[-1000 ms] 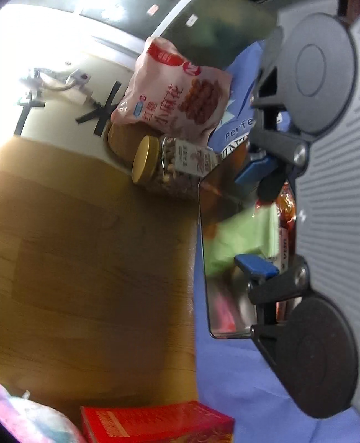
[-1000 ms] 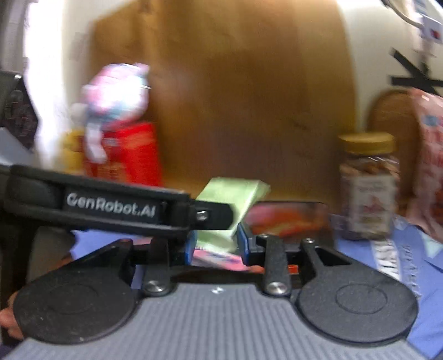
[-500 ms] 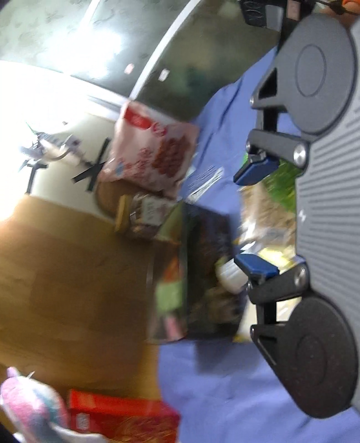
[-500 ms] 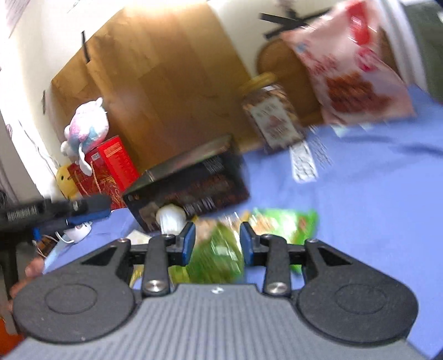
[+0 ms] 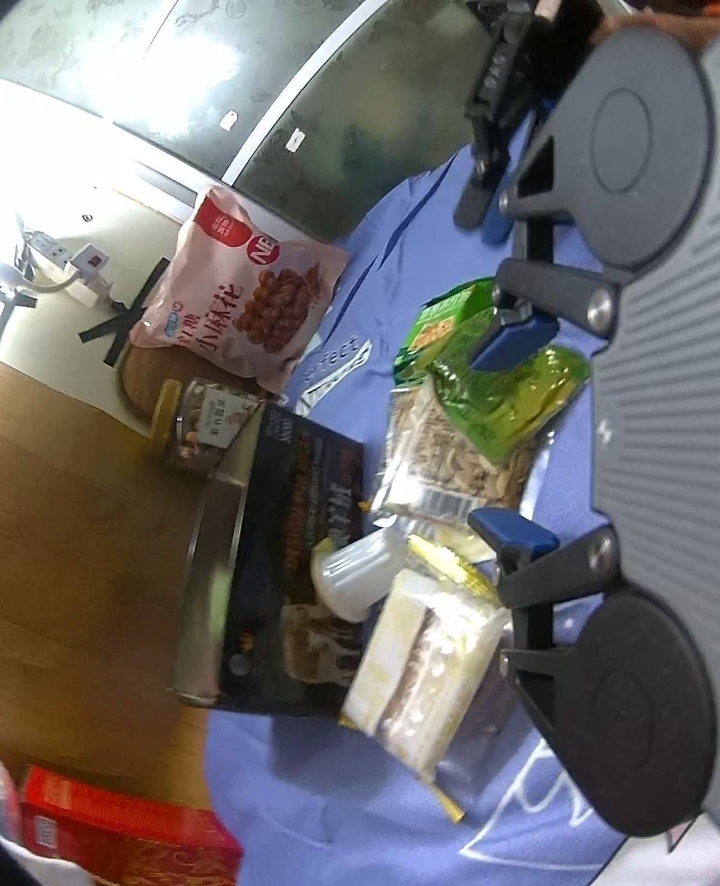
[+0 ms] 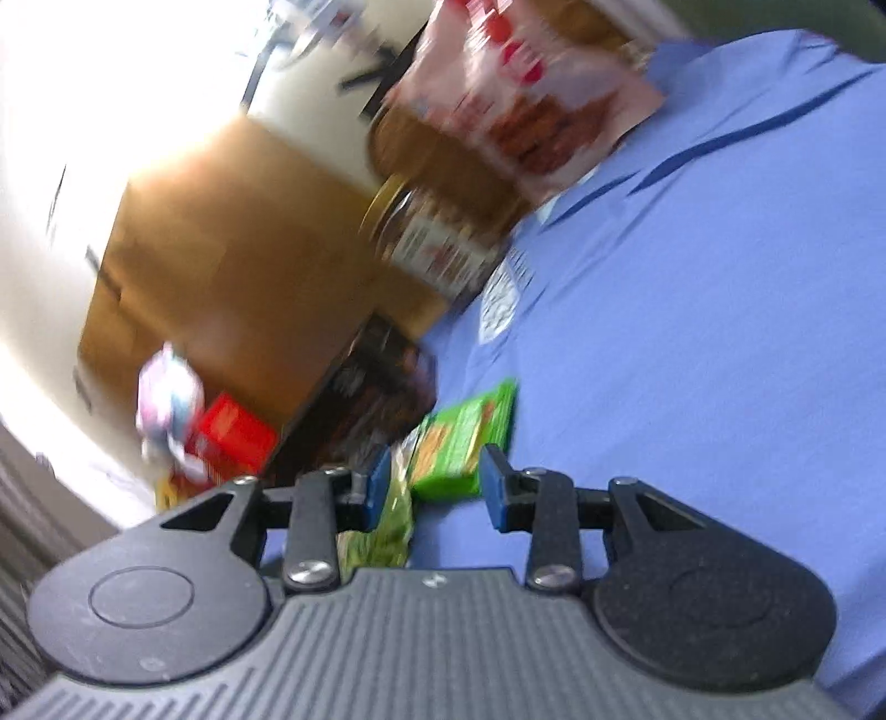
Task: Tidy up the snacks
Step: 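Grasp the green snack bag with the right tool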
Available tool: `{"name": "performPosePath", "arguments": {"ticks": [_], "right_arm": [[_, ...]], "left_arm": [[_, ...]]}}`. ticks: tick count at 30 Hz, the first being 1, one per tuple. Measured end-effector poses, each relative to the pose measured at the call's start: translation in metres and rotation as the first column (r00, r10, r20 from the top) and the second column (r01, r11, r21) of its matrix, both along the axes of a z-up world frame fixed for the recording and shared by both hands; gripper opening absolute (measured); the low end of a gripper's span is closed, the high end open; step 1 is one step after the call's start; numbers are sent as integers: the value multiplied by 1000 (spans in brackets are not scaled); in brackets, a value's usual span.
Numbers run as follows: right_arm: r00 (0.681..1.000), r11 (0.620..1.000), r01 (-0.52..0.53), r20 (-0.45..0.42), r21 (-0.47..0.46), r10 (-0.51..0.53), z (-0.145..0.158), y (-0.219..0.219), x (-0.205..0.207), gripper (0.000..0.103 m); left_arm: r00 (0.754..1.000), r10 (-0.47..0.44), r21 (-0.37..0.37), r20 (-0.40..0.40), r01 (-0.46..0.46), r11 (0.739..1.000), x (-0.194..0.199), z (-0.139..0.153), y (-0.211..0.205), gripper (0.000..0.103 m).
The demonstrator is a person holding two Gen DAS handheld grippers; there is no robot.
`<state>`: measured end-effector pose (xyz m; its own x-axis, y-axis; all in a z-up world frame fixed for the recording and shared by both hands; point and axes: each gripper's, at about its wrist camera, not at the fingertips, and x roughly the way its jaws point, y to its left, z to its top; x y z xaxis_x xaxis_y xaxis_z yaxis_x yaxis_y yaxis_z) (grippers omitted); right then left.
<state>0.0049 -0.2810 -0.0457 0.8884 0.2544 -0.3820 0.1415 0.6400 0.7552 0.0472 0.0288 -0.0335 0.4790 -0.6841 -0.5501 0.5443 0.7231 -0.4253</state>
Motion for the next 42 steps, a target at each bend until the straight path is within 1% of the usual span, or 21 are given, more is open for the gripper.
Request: {"name": "performPosePath", "arguments": {"ticks": [3, 5, 7, 8, 9, 10, 11, 13, 16, 19, 22, 23, 28, 30, 32, 33, 35, 36, 37, 38, 42], "right_arm": [[997, 997, -76, -13, -8, 76, -4, 16, 14, 39], [994, 994, -104, -20, -41, 104, -3, 25, 23, 39], [992, 988, -125, -49, -90, 121, -4, 35, 38, 39], [990, 986, -136, -59, -99, 131, -6, 39, 44, 39], [987, 984, -152, -61, -96, 147, -8, 42, 49, 37], [985, 982, -164, -66, -96, 159, -10, 44, 51, 24], [983, 980, -173, -72, -102, 166, -12, 47, 51, 24], [981, 975, -194, -52, -106, 189, -11, 53, 43, 19], [977, 969, -213, -48, -127, 208, -8, 65, 26, 18], [979, 969, -201, -56, -143, 195, -14, 69, 21, 20], [979, 978, -200, -56, -68, 196, -22, 60, 22, 21], [979, 978, -200, -55, -57, 197, -23, 59, 22, 21], [977, 977, -208, -58, -53, 205, -21, 60, 21, 23], [976, 976, -212, -59, -58, 208, -21, 60, 21, 24], [973, 973, -224, -61, -58, 221, -22, 61, 21, 21], [972, 973, -230, -59, -28, 228, -23, 60, 22, 17], [973, 969, -217, -48, 120, 224, -31, 52, 22, 15], [975, 961, -205, -52, 185, 218, -36, 47, 22, 14], [977, 956, -191, -55, 222, 208, -39, 43, 21, 14], [978, 952, -182, -55, 246, 201, -40, 40, 19, 14], [984, 930, -158, -25, 333, 177, -36, 29, 10, 13]], "left_arm": [[997, -19, -46, -81, 16, 999, 2, -4, 2, 55], [991, -15, -63, -131, 7, 998, 1, -10, 3, 55], [983, -10, -80, -181, -4, 997, 3, -16, 5, 55], [979, -10, -87, -203, -8, 996, 4, -20, 5, 55], [976, -11, -91, -217, -9, 996, 4, -23, 4, 54], [977, -9, -94, -213, -11, 995, 3, -24, 3, 54], [980, -10, -89, -201, -8, 996, 1, -23, 1, 54], [982, -14, -85, -190, -2, 996, 0, -23, -1, 53], [983, -12, -86, -181, -4, 996, 2, -24, -2, 53], [986, -5, -82, -168, -9, 997, 1, -23, -4, 53], [988, -10, -70, -155, 0, 998, -3, -23, -4, 53], [988, -13, -68, -156, 2, 998, -4, -23, -3, 53], [982, -32, -76, -186, 18, 997, -10, -24, 7, 55], [978, -52, -95, -201, 33, 995, -13, -25, 8, 56], [976, -75, -118, -203, 51, 992, -16, -28, 5, 51], [973, -92, -133, -214, 64, 989, -16, -29, 1, 38], [968, -101, -142, -232, 69, 987, -15, -31, -5, 29], [972, -98, -135, -215, 70, 988, -16, -29, -8, 23], [976, -98, -125, -194, 74, 989, -17, -26, -11, 20], [980, -101, -124, -172, 80, 989, -19, -23, -13, 15], [984, -126, -144, -127, 107, 984, -23, -9, -19, 13]]}}
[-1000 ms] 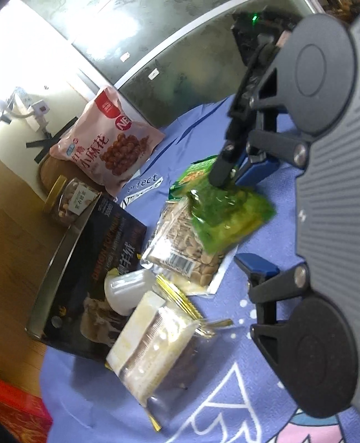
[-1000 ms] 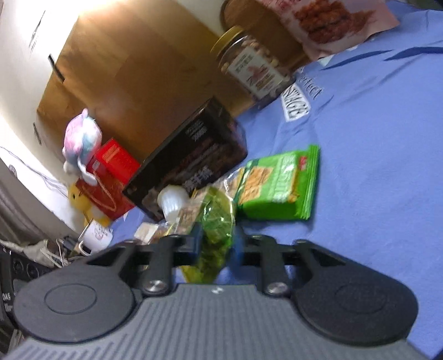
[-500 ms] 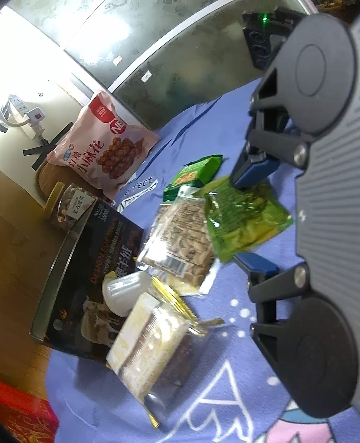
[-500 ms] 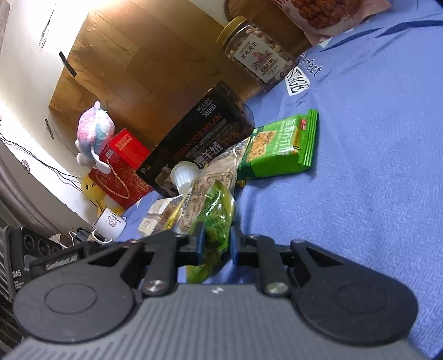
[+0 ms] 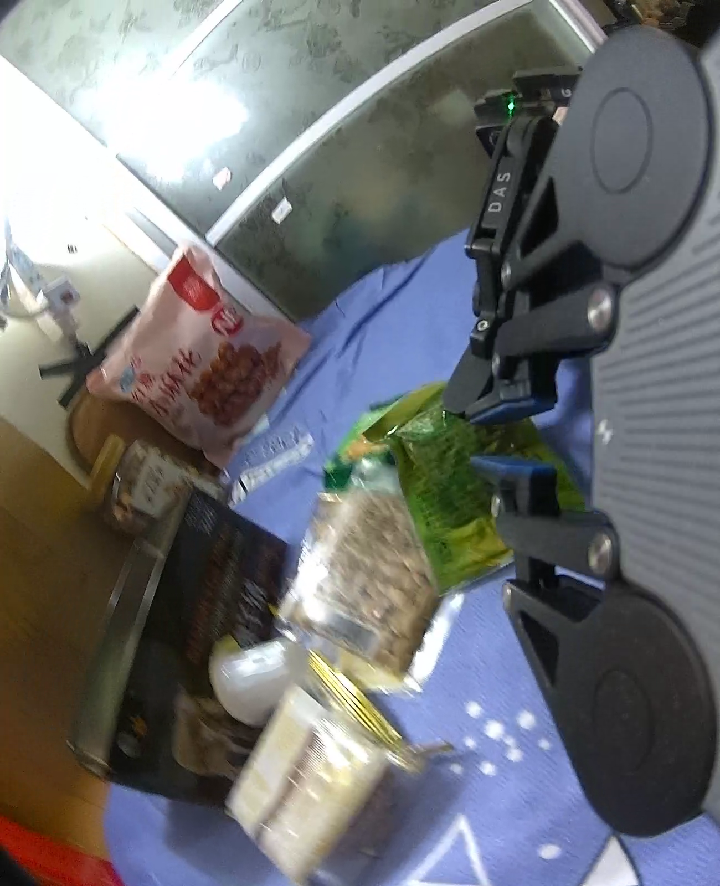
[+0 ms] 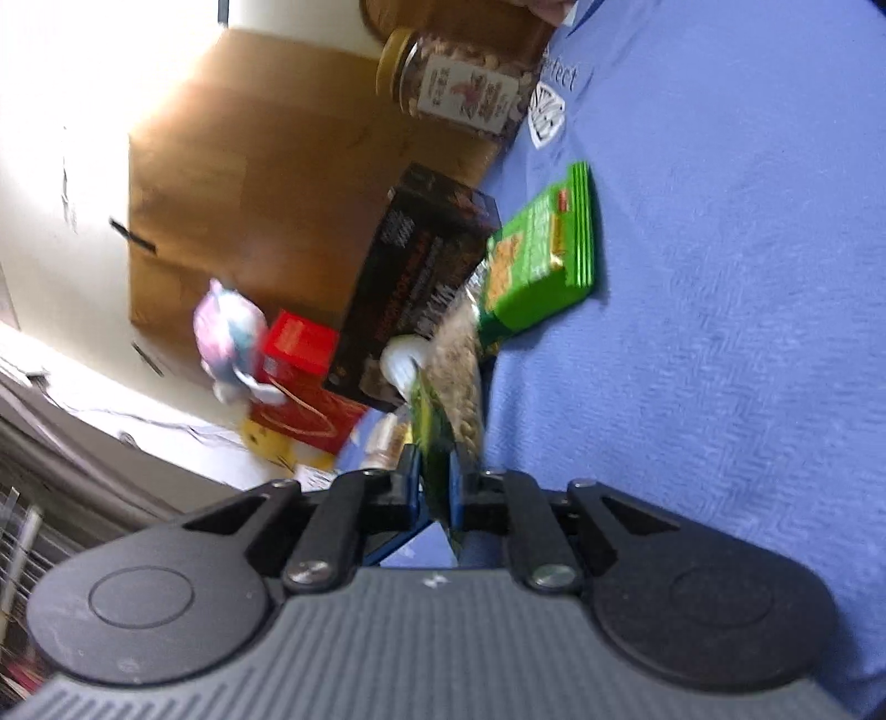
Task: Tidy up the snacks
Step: 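Grasp the green snack bag with the right tool, then carry the green snack bag into the tin and open right tool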
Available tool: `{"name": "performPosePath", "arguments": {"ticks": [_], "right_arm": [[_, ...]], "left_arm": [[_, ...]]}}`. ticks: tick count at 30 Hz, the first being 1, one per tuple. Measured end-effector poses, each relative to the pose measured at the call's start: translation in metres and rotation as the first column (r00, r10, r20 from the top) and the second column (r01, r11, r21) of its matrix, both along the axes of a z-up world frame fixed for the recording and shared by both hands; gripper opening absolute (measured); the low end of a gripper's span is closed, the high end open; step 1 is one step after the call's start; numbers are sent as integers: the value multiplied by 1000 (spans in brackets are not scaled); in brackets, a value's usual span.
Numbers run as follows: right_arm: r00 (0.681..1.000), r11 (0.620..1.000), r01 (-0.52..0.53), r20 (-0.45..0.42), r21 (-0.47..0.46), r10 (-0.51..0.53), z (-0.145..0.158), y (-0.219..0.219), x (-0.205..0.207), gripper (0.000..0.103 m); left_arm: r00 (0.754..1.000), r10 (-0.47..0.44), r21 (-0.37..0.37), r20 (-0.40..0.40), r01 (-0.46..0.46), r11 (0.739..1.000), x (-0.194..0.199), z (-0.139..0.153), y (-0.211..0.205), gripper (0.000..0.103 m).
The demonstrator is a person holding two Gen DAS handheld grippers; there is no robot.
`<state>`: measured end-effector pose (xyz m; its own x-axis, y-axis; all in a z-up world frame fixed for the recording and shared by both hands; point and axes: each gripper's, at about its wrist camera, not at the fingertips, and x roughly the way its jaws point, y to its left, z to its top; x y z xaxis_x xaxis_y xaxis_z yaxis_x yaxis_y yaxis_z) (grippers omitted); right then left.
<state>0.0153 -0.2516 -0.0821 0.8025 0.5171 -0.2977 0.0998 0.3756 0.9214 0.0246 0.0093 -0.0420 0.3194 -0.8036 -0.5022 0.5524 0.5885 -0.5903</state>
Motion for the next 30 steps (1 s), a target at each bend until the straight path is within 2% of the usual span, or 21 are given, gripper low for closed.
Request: {"name": "performPosePath", "arguments": {"ticks": [3, 9, 30], "right_arm": [[1000, 999, 22, 21, 27, -22, 11, -7, -6, 13], [997, 998, 54, 55, 12, -54, 25, -14, -15, 13], [998, 999, 42, 43, 5, -42, 13, -13, -17, 13]], "left_arm": [[1000, -14, -26, 14, 14, 1000, -1, 10, -6, 13], [999, -25, -36, 32, 26, 999, -4, 19, -14, 13], [1000, -17, 25, 25, 16, 1000, -5, 12, -15, 12]]}}
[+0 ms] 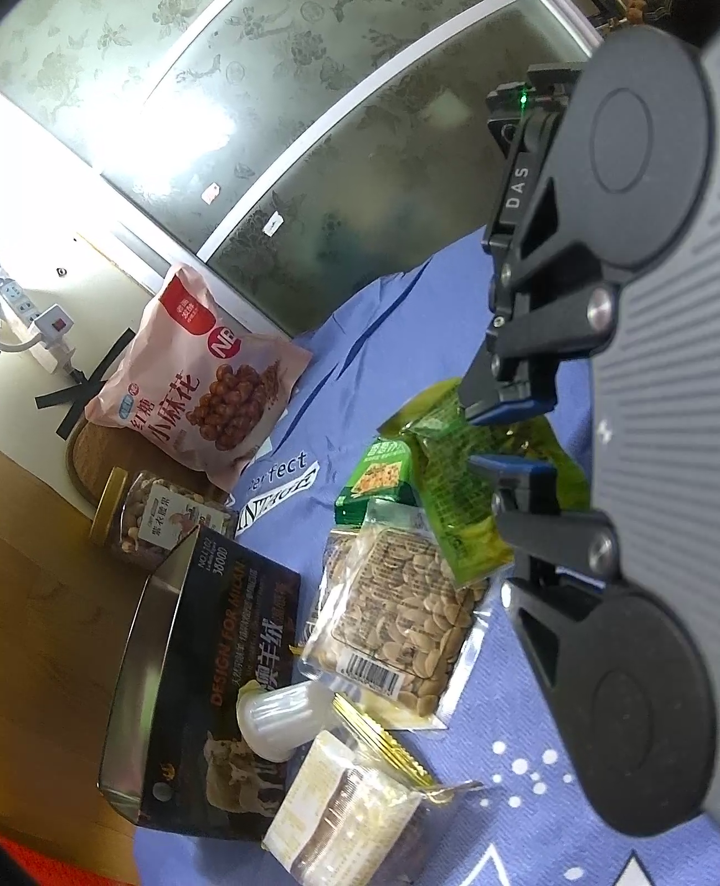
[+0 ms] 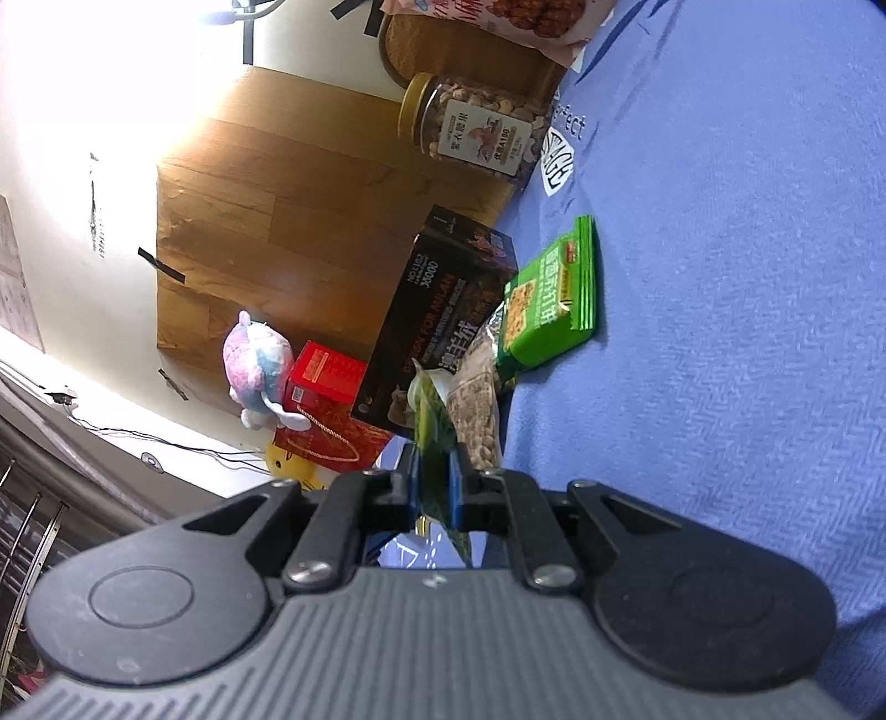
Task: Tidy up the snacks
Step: 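Carry the green snack bag into the tin and open right tool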
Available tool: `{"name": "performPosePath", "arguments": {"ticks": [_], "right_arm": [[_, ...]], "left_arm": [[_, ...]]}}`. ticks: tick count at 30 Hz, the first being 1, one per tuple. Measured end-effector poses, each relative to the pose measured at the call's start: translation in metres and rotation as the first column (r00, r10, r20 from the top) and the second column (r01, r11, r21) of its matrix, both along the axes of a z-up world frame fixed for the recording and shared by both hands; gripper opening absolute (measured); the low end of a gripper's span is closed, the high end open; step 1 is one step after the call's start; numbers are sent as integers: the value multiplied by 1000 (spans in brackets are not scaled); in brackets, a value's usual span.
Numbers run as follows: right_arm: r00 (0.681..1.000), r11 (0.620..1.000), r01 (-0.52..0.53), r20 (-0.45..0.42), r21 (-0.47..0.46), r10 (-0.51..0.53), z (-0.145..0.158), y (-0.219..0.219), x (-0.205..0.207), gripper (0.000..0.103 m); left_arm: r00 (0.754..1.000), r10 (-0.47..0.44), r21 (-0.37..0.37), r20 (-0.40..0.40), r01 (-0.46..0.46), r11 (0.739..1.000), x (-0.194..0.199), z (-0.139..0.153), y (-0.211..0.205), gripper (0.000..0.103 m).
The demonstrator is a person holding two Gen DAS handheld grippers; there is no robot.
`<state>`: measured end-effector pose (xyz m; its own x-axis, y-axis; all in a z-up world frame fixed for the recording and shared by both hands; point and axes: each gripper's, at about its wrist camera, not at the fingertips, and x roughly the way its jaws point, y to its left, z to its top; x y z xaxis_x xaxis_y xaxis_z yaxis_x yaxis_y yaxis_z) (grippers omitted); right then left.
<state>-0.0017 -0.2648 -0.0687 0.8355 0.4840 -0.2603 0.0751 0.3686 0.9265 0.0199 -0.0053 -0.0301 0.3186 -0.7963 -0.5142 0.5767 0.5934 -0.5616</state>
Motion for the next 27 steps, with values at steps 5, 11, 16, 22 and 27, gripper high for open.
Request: {"name": "performPosePath", "arguments": {"ticks": [5, 11, 16, 22, 27], "right_arm": [[1000, 1000, 0, -8, -7, 0, 0, 3, 2, 13], [999, 998, -34, -2, -55, 34, 11, 14, 17, 13], [994, 989, -96, 34, -116, 100, 35, 26, 64, 13], [986, 952, -113, 84, -283, 142, 75, 42, 157, 14], [995, 782, 25, 93, -623, 42, 90, 55, 207, 32]], "left_arm": [[1000, 15, 9, 12, -15, 1000, 2, 0, 2, 12], [997, 51, 28, 62, -53, 998, 12, 15, 11, 12], [985, 96, 23, 143, -100, 995, 54, 46, 21, 12], [952, 175, 42, 250, -191, 981, 130, 75, 9, 13], [943, 246, 80, 226, -270, 960, 173, 65, 9, 22]]}}
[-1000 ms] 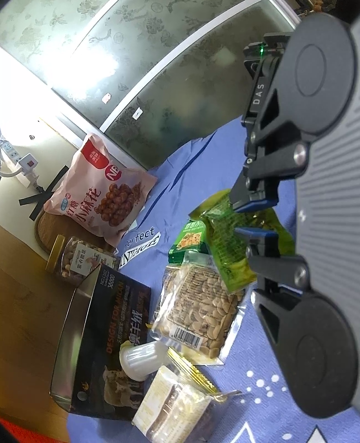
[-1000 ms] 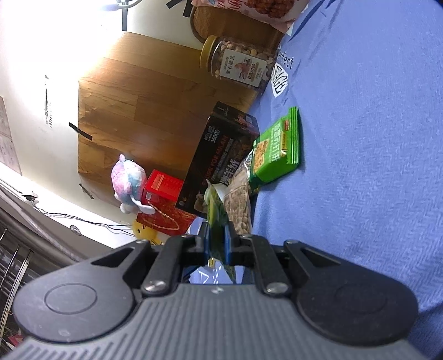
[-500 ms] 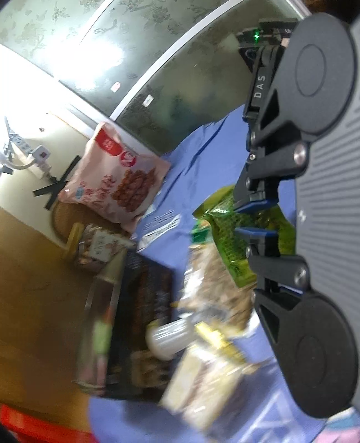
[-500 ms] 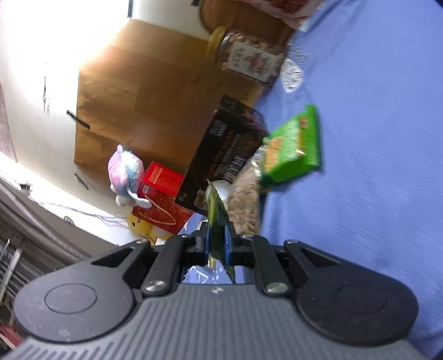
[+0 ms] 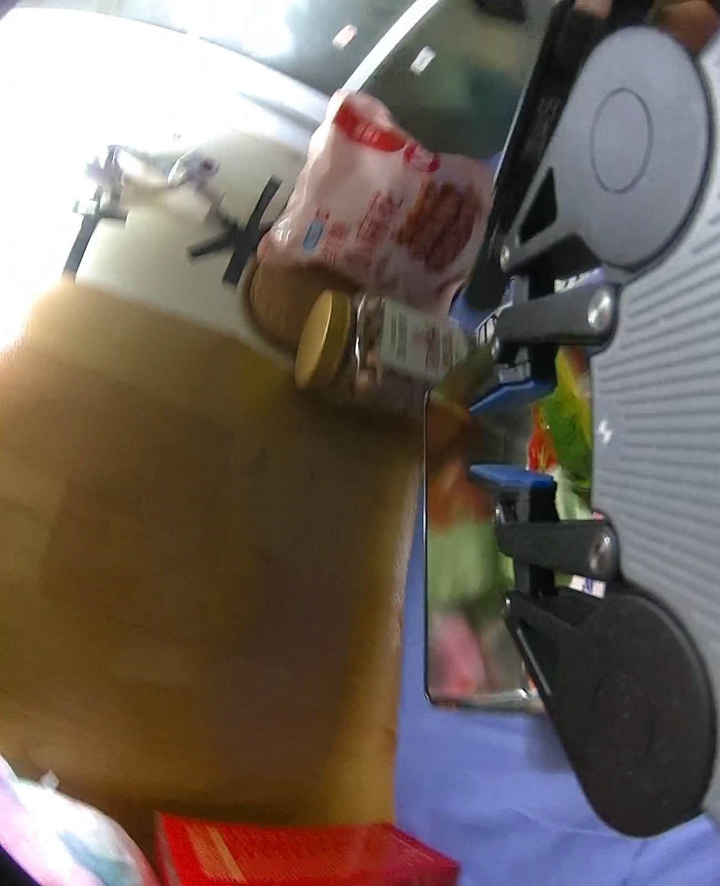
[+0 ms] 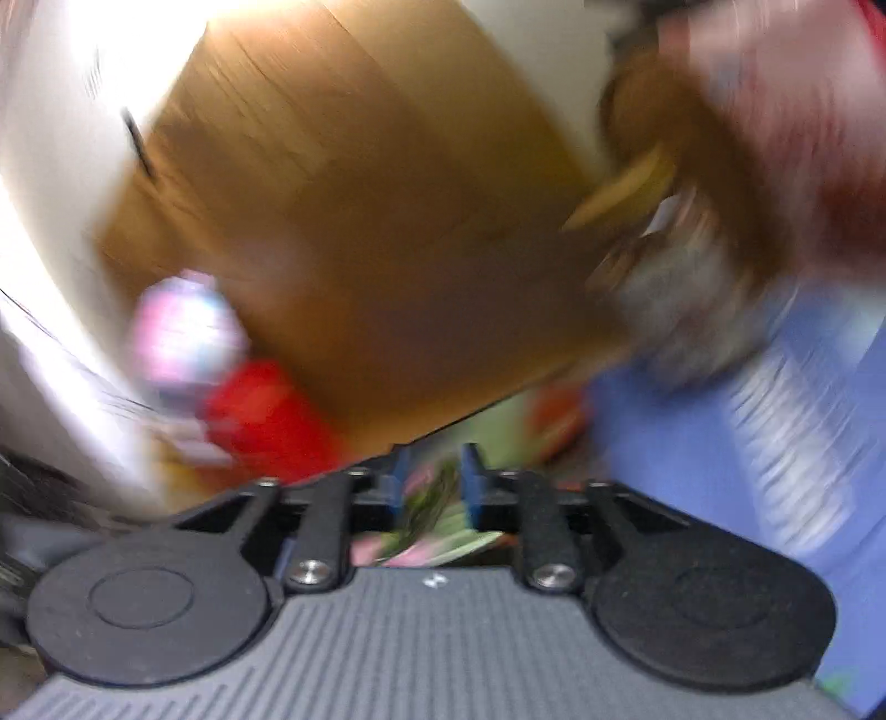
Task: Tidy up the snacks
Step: 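Carry the green snack bag into the tin and open right tool, then move the right tool to the clear peanut bag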
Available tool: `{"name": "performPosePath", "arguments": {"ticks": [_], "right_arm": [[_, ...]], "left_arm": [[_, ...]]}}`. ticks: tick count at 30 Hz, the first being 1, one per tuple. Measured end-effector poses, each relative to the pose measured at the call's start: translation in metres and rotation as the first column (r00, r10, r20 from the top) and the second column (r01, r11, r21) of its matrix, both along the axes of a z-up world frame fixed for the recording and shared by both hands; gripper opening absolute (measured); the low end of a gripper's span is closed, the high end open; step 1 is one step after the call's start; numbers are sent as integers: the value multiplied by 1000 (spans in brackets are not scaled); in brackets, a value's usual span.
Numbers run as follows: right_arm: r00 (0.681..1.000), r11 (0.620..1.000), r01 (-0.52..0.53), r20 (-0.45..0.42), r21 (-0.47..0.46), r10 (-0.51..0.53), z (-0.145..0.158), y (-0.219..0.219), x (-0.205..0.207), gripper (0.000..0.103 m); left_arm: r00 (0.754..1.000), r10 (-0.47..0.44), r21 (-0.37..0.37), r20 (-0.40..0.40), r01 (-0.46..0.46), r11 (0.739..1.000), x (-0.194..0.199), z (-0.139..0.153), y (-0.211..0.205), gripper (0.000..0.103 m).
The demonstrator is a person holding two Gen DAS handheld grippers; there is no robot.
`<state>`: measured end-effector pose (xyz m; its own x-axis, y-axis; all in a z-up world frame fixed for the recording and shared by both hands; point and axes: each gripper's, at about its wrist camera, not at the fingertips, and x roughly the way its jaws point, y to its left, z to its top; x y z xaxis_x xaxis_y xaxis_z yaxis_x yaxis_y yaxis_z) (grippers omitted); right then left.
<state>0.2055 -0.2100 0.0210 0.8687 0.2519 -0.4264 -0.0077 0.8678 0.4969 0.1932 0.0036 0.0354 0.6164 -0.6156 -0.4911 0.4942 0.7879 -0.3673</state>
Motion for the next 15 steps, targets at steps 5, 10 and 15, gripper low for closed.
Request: {"name": "performPosePath", "arguments": {"ticks": [5, 10, 15], "right_arm": [[999, 998, 10, 42, 54, -12, -15, -27, -51, 32], [1000, 994, 23, -20, 110, -21, -53, -28, -113, 32], [997, 994, 35, -78, 107, -26, -68, -14, -148, 32]], "left_arm": [[997, -73, -132, -25, 69, 989, -29, -8, 35, 22], [977, -214, -105, 1, 213, 971, -81, -21, 32, 23], [960, -274, -14, -55, 274, 962, -106, -42, 14, 23]]}}
